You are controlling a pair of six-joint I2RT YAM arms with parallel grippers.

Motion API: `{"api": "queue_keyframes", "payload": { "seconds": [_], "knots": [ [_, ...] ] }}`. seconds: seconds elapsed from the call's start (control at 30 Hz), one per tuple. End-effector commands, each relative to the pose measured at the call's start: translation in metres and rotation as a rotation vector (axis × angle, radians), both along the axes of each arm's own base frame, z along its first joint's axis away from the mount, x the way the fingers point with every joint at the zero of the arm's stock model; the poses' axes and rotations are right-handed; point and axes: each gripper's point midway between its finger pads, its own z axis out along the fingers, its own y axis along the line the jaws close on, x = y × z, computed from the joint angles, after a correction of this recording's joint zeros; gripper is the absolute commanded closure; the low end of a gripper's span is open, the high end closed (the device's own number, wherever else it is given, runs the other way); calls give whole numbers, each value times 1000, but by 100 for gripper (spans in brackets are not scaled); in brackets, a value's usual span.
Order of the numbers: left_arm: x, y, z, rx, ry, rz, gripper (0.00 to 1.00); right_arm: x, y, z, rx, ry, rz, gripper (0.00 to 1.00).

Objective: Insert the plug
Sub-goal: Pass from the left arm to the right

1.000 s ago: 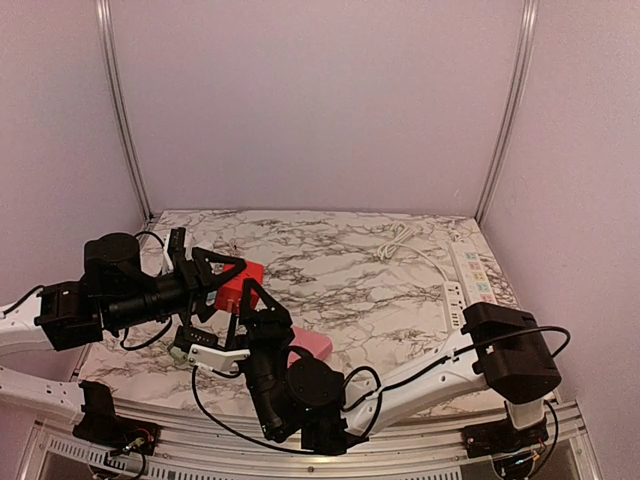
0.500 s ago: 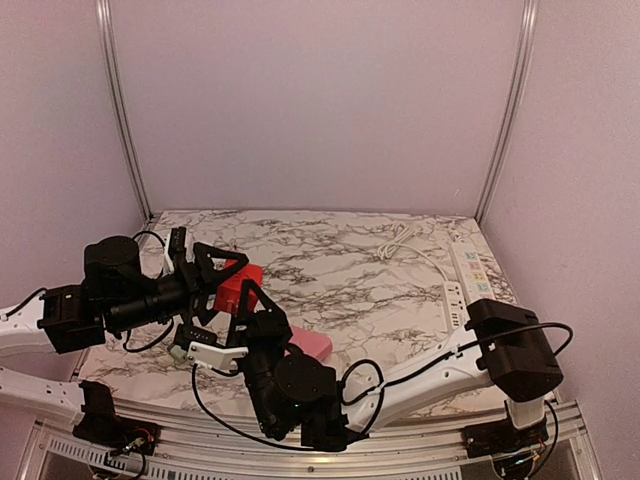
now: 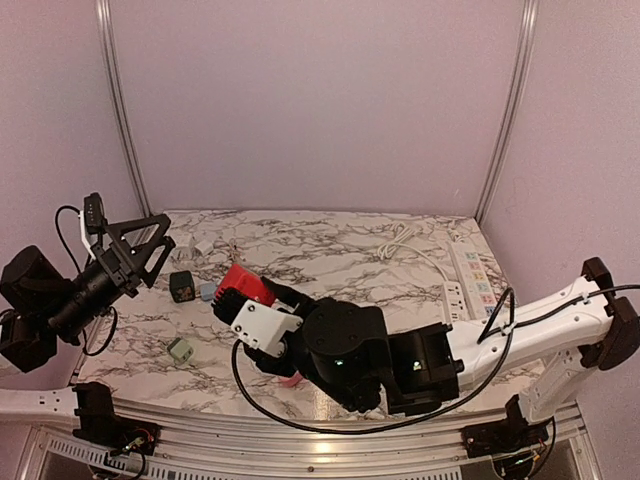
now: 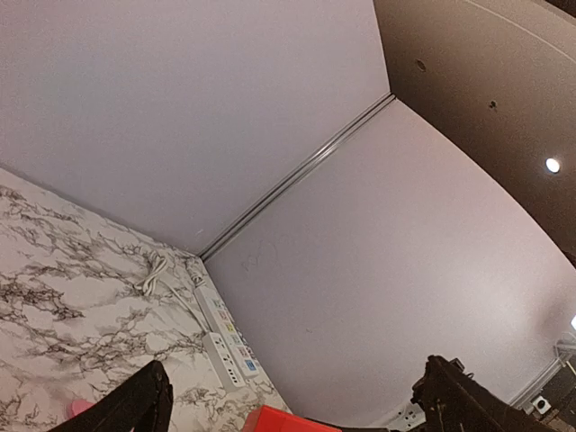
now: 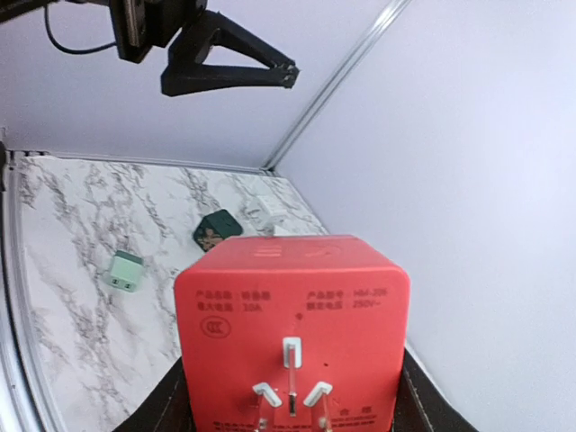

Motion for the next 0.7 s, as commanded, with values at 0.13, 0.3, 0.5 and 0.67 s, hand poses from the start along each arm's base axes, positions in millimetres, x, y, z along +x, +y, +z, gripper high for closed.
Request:
{"api": "queue_keyframes", "payload": {
  "seconds": [0.13, 0.3, 0.5, 0.67],
  "knots": [
    [-15, 11, -11, 158, -353, 50, 1, -65, -42, 35, 412, 480, 430, 89],
    [-34, -19, -26, 225, -460, -105, 1, -80, -71, 64, 583, 563, 553, 88],
    [-75, -43, -32, 196, -666, -320, 1, -99, -83, 81, 693, 623, 694, 89],
    [-100, -61, -32, 209, -756, -490, 1, -112, -85, 86, 738, 657, 792, 88]
  ]
}}
